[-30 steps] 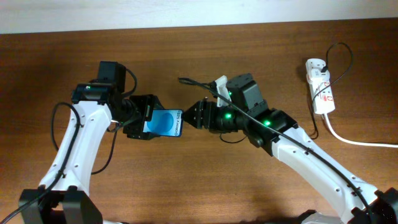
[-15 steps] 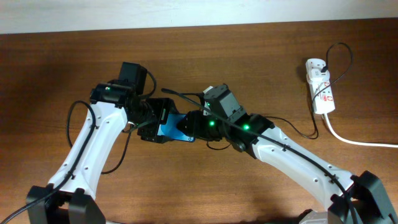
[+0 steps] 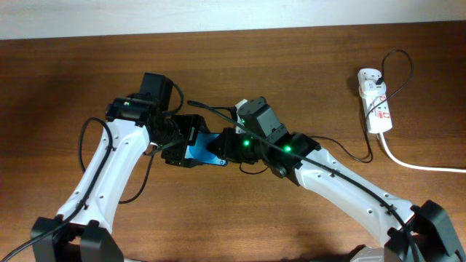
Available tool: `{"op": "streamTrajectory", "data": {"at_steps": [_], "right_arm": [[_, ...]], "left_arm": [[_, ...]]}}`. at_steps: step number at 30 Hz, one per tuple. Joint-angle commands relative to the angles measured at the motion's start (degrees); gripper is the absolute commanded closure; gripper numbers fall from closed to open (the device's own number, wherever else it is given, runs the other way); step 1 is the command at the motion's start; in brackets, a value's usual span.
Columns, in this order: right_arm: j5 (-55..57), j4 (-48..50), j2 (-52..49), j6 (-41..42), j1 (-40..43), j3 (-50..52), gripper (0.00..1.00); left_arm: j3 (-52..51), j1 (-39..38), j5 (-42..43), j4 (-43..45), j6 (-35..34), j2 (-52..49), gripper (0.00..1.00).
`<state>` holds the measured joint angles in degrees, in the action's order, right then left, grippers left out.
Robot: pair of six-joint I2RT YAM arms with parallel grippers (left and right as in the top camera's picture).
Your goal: Plug charger to phone and switch on socket
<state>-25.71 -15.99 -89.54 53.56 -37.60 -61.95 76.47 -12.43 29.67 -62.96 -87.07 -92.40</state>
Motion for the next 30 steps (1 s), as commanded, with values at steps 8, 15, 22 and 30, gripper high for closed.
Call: {"op": "streamTrajectory", "data": {"at_steps": [8, 15, 22, 30], "right_arm": [[-0.70, -0.46, -0.15, -0.26, -0.20, -0.33, 0.96], [-0.81, -4.35, 3.93, -1.03, 4.98, -0.33, 0.96], [-7.21, -8.24, 11.19, -9.84, 18.10, -0.35, 0.96], [-19.17, 1.29, 21.05, -4.13, 34.86, -0.37, 0.96]], "left_arm": [[0.07, 0.11, 0.92, -0.07, -0.76, 1.36, 0.01], [0.07, 0.37, 0.92, 1.73, 1.14, 1.36, 0.00], [0.07, 0.59, 10.23, 17.97, 28.39, 1.36, 0.02], [0.07, 0.59, 25.35, 36.74, 34.05, 1.36, 0.00]]}}
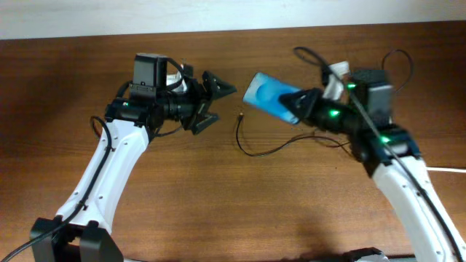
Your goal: Plug charger to phone and switch on socket
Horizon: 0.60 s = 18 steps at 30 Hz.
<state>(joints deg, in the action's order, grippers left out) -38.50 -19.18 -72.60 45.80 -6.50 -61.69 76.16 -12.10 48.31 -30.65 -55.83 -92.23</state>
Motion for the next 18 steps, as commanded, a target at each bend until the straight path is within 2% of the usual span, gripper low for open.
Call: {"op": "streamTrajectory", "data": {"at_steps": [1, 4, 6, 7, 10, 12, 15, 18], "right_arm": [[-6.36, 6.27, 4.66, 5.70, 4.48, -0.63, 0.96], [-9.99, 11.78, 5.51, 7.98, 7.08, -0.63, 0.96], [-21.00, 11.19, 6.08, 1.31, 11.39, -0.63, 0.96], [-23.74, 8.22, 6.93, -1.57, 13.35, -0.63, 0.96], [-21.40, -12.24, 12.76, -14.64, 20.63, -0.46, 0.96], [-21.44, -14.34, 14.84, -14.86, 21.94, 2.08, 0.96], [-21.22, -0.94, 15.52, -2.62, 21.79, 9.97, 0.96], [-13.99, 23.98, 15.52, 16.02, 16.57, 19.91, 0.96]], "left_arm": [[0.37, 0.26, 7.82, 7.43, 2.82, 1.18, 0.00], [0.37, 0.26, 8.50, 14.03, 2.82, 1.18, 0.00], [0.37, 0.26, 10.84, 18.53, 6.05, 1.18, 0.00], [0.37, 0.28, 12.41, 19.82, 7.76, 1.18, 0.00], [0.37, 1.62, 15.19, 19.04, 10.60, 1.18, 0.00], [0.37, 2.43, 15.98, 19.04, 11.89, 1.18, 0.00], [0.37, 2.47, 15.98, 18.97, 12.02, 1.18, 0.01], [0.37, 2.47, 15.78, 17.51, 12.00, 1.18, 0.01]]}}
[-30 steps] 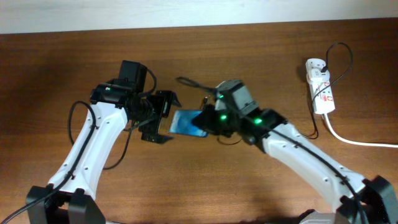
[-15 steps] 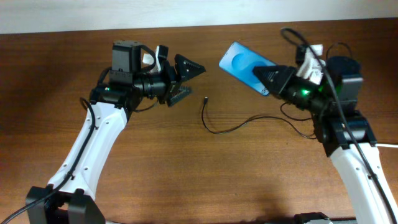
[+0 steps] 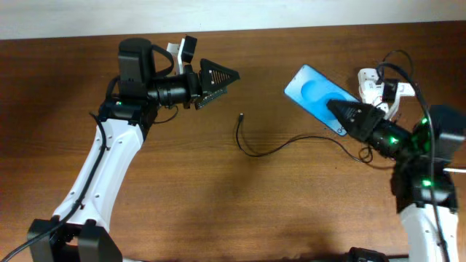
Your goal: Plug charger to phone and switch on socket
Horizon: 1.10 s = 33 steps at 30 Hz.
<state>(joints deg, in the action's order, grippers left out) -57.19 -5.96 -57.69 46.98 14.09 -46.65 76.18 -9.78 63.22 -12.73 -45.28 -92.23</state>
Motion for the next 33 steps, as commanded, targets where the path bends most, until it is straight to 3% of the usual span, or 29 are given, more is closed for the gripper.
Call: {"op": "streamTrajectory", "data": {"at_steps": [1, 7, 10, 17, 28, 33], "right_arm": [[12.57, 16.98, 0.59, 21.88, -7.98, 7.85, 0.96], [44.52, 31.23, -6.99, 45.42, -29.44, 9.14, 0.96], [52.22, 41.55, -12.81, 47.01, -36.20, 8.98, 0.96], [53.35, 44.61, -25.40, 49.53, -44.11, 1.31, 0.96], [51.45, 44.33, -26.01, 49.53, -44.85, 0.66, 0.96], [50.66, 44.28, -26.01, 49.53, -44.89, 0.66, 0.96]], "left_arm": [[0.35, 0.15, 0.87, -0.42, 1.44, 1.18, 0.01], [0.35, 0.15, -2.82, -0.76, 1.22, 1.18, 0.00], [0.35, 0.15, -5.75, -1.46, 1.18, 1.18, 0.00], [-0.11, 0.15, -9.25, -0.90, -0.46, 0.81, 0.09], [-1.31, 0.22, -6.01, 7.96, -5.95, -4.66, 0.17], [-1.31, 0.20, -5.97, 12.76, -11.80, -5.92, 0.38]]}}
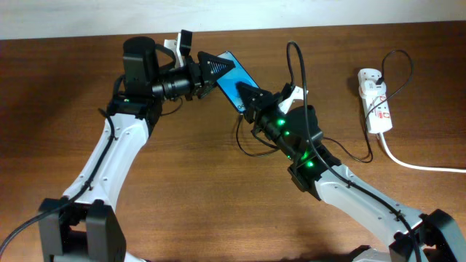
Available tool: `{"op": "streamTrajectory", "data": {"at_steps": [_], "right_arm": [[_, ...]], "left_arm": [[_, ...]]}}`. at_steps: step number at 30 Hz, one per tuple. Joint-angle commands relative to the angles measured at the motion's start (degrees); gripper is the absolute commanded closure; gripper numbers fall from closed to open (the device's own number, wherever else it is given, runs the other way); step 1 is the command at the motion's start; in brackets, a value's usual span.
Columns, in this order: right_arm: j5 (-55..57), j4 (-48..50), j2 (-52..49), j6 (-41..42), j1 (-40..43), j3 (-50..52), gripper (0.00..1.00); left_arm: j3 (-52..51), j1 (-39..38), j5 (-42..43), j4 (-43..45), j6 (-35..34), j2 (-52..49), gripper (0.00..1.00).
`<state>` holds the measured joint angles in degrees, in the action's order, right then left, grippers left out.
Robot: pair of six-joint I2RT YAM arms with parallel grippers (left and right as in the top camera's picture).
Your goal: Plug charger to phone and switch on socket
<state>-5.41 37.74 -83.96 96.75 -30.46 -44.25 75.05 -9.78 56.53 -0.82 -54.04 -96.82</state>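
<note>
The blue phone (231, 75) is held tilted in the air above the table's back middle, with my right gripper (249, 97) shut on its lower right end. My left gripper (216, 68) points right and meets the phone's upper left end. I cannot tell whether its fingers grip the phone. The black charger cable (251, 152) lies on the table under my right arm and runs right to the white socket strip (377, 102). The cable's free tip is hidden beneath my right gripper.
A white mains cord (422, 166) leaves the socket strip toward the right edge. A black plug (379, 76) sits in the strip's far end. The brown wooden table (182, 204) ends at a pale wall along the back.
My right gripper has carried the phone from the right, by the socket strip, leftward to the back middle. The phone now meets my left gripper, which has barely shifted.
Both grippers were on the phone at the table's middle left. Then my right gripper held the phone raised, with the left gripper apart and empty. The phone was then carried far right, near the socket strip. Now it is back at my left gripper.
</note>
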Motion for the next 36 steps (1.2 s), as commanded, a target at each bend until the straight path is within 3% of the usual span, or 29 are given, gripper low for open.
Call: {"op": "streamTrajectory", "data": {"at_steps": [1, 3, 11, 19, 23, 29, 36], "right_arm": [[-1.51, 0.57, 0.26, -0.24, -0.35, -1.75, 0.96], [-1.42, 0.31, 0.26, -0.24, -0.33, -1.75, 0.96], [-1.44, 0.20, 0.26, -0.24, -0.35, -1.75, 0.96], [-1.66, -0.42, 0.26, -0.24, -0.35, -1.75, 0.96], [-1.88, -0.46, 0.26, -0.24, -0.39, -1.75, 0.96], [-1.86, -1.09, 0.26, -0.26, -1.07, -1.75, 0.96], [-1.84, -1.11, 0.26, -0.48, -1.03, -1.75, 0.87]], "left_arm": [[-0.17, 0.20, 0.92, 0.83, -3.43, -1.77, 0.44], [-0.17, 0.20, 2.58, 0.83, -4.13, -2.51, 0.51], [-0.17, 0.20, 2.95, 0.83, -9.86, -2.60, 0.51], [-0.17, 0.07, 1.88, 1.68, -12.37, -2.60, 0.63], [-0.17, 0.04, 1.51, 1.66, -12.37, -2.60, 0.74], [-0.17, 0.04, 1.46, 1.64, -12.37, -2.60, 1.00], [-0.17, 0.07, 0.61, 1.62, -12.31, -2.60, 1.00]]}}
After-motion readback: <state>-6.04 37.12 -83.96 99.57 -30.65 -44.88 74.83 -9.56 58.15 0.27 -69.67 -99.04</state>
